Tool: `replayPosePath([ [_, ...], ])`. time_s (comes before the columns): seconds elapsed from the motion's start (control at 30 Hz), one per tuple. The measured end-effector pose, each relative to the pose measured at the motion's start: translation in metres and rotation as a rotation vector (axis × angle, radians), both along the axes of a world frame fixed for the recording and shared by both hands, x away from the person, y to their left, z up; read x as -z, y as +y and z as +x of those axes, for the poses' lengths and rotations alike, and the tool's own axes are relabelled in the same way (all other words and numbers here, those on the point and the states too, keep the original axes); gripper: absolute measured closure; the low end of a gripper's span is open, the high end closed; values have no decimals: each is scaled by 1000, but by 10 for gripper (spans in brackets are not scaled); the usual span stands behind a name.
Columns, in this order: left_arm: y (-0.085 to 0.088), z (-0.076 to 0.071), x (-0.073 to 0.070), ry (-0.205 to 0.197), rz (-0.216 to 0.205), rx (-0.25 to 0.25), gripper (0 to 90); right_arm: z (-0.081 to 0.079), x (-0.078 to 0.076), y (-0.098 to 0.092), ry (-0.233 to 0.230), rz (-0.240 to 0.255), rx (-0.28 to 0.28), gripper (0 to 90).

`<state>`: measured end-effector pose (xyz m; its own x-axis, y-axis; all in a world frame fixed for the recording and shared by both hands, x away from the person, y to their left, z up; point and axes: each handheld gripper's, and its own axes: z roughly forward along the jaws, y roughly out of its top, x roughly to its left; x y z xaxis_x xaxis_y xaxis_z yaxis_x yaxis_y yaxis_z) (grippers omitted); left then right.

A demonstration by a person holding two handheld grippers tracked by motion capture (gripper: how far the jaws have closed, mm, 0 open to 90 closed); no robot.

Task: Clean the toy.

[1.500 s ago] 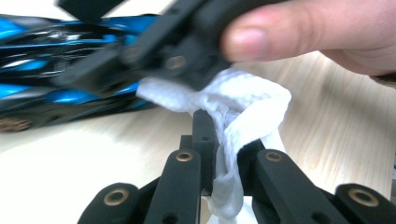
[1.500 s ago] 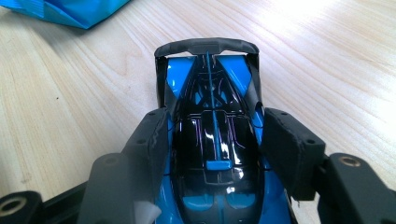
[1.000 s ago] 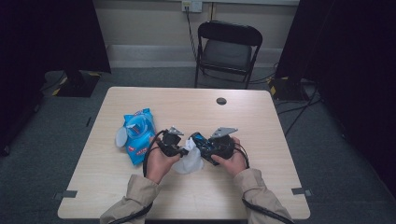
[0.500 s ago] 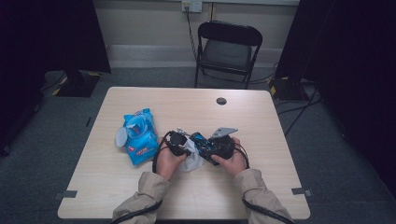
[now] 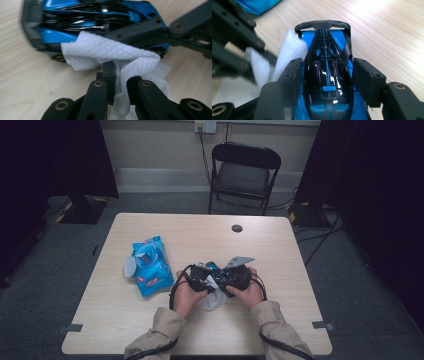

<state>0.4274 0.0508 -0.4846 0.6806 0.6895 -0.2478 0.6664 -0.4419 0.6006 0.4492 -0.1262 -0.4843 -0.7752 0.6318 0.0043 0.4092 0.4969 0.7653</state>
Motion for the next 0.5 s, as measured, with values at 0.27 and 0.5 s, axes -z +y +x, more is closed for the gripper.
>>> replayPosePath([
  [0.27,-14,-9,1,15,-26,38,833,0,0,-1,2,3,0,419],
  [0.5,-27,-18,2,29,-56,73,834,0,1,-1,-1,10,-2,419],
])
